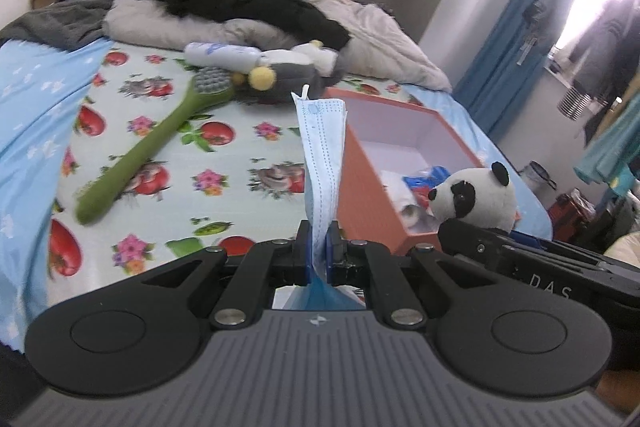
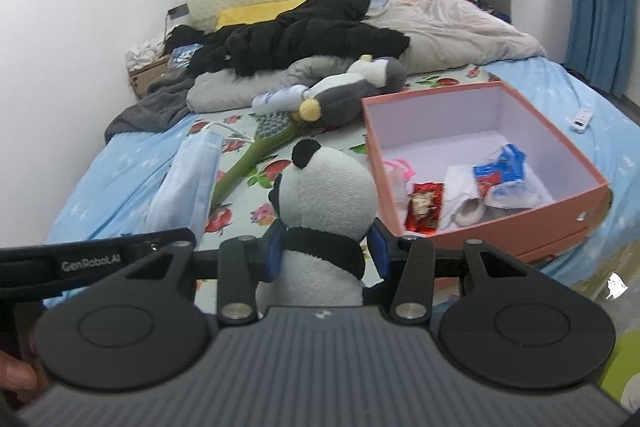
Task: Organize soft objects
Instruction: 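Carry the panda plush and face mask over the orange box with both tools, then lower both tools into the box and open them to release panda and mask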
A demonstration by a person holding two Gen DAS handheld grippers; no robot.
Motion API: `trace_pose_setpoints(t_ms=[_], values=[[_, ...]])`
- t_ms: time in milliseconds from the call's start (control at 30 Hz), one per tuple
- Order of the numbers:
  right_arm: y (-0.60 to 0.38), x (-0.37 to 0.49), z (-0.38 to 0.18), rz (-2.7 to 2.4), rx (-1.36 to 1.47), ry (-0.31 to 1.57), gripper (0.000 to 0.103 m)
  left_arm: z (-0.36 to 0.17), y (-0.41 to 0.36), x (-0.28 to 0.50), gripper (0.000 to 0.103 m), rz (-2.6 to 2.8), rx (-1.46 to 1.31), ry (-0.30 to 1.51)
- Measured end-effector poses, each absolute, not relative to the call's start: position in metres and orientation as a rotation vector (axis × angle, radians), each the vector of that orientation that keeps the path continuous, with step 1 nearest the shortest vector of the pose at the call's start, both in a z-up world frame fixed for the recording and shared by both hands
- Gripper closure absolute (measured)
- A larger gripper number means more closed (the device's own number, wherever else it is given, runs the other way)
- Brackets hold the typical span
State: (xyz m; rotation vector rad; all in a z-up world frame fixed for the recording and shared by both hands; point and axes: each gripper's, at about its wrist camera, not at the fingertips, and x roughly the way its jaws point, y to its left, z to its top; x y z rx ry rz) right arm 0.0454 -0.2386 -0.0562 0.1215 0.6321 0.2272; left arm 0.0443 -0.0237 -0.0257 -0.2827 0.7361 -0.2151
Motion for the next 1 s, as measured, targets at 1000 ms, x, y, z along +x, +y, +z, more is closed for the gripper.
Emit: trace_pose_setpoints(t_ms=[1000], values=[[-0.361,0.122,-0.095,0.001,0.241,0.725,0.055,-0.062,-0.168,0.216,0.095,-0.439,-0.178,0.883]])
